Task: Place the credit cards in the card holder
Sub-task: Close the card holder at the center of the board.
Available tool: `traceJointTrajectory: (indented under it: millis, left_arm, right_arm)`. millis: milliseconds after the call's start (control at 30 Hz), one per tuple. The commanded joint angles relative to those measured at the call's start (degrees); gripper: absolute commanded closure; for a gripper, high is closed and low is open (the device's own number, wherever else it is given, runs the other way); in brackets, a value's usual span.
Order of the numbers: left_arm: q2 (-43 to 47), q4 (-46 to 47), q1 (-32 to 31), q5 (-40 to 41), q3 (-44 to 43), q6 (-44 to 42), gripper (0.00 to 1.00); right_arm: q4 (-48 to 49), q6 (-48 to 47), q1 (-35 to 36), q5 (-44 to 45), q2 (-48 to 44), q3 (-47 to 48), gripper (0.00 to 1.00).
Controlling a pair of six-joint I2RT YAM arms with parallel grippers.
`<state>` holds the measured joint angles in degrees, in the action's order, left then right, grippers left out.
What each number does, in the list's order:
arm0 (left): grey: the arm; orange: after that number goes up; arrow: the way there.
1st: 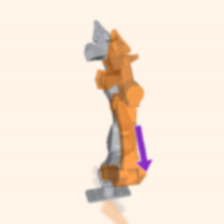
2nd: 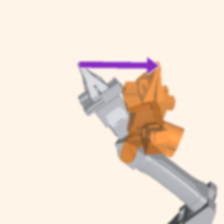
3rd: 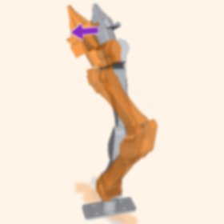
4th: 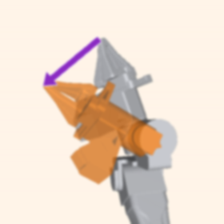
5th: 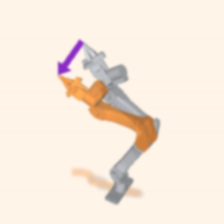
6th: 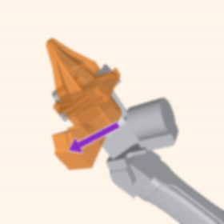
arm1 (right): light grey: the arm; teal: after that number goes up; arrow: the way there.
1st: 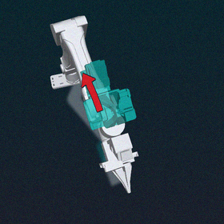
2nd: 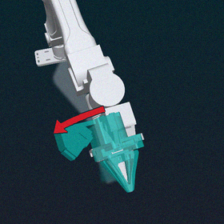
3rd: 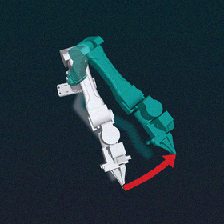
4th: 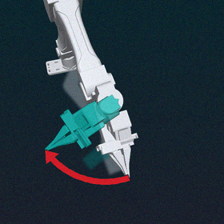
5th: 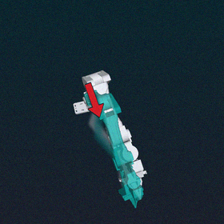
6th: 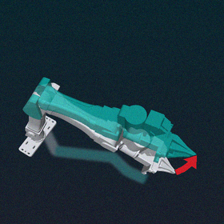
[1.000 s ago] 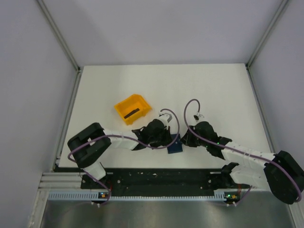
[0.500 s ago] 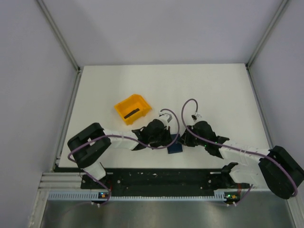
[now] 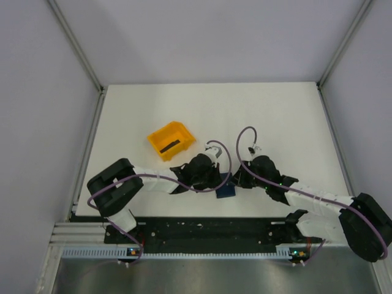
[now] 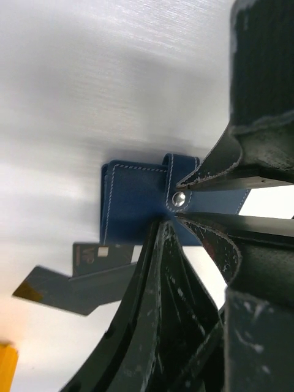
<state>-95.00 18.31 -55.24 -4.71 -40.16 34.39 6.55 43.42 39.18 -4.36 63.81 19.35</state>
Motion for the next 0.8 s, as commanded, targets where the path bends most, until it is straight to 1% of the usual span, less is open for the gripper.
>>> traceJointTrajectory:
  millis: [0,233,767]
  left_arm:
    - [0.9,-4.0,-0.4,0.1,1.2,-0.4,1.00]
    - [1.0,-4.2,-0.4,0.1,1.4,-0.4,1.00]
    - [1.0,-4.2,-0.4,0.0,1.3,-0.3,1.00]
  right_arm:
    - [-1.8,-1.3,-1.3,1.5,-3.5,3.3,0.79]
    - [-1.0,-1.2,-1.7,0.9,-1.7,2.8,0.79]
    - [3.8,-0.6,-1.7,-3.8,1.9,1.7,0.79]
